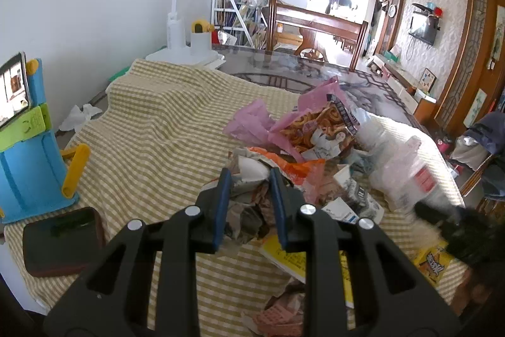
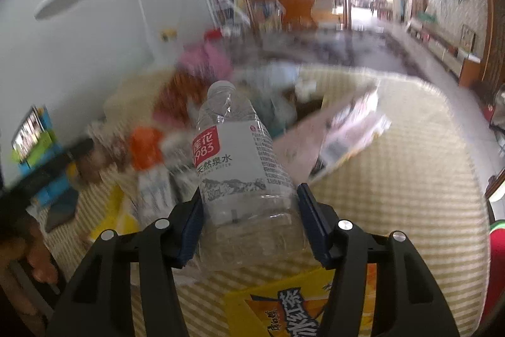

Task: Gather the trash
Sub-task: 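Carry bottle and paper to red bin, open right tool to drop bottle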

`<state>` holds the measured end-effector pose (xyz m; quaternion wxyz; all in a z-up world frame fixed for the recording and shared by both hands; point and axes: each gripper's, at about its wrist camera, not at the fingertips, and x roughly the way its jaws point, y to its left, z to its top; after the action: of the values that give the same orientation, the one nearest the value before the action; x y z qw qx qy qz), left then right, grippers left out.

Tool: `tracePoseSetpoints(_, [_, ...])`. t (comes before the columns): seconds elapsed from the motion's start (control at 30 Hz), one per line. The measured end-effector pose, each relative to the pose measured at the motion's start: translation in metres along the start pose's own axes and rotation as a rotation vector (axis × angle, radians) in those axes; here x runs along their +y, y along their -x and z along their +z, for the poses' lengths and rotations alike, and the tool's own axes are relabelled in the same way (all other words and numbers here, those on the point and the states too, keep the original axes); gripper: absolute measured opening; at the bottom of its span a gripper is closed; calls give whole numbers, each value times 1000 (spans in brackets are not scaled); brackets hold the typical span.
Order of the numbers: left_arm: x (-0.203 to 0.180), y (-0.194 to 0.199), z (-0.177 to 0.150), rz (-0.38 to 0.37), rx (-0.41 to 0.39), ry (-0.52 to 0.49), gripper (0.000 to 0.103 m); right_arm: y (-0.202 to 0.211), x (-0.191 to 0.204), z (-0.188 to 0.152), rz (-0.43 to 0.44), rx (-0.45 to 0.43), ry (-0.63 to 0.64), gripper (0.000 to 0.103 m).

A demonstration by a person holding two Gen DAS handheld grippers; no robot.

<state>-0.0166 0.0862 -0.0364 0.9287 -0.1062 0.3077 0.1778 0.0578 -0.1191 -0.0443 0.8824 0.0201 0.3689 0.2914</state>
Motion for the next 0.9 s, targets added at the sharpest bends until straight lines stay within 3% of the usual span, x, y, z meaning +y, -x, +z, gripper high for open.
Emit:
tracePoseSetpoints(0.17, [-14,16,5,-35,-33,-35,25,39,-21,11,8,-73,-70,55])
tracePoseSetpoints(0.33, [-42,44,10,-199,-59,-7,25,80,-60,17,-91,-134,-160,55])
tracePoseSetpoints(0.47, [-87,56,7,-337,-36,-41,25,102,-116,12,-175,-125,-320,55])
tracePoseSetpoints(0.67, [-179,51,-12,-578,95,-125,25,122,-220,-35,-200,-59,-740,55])
tracePoseSetpoints(0.9, [-294,41,-53,-767,262,-274,25,163,-277,-63,-344,-54,-918,55])
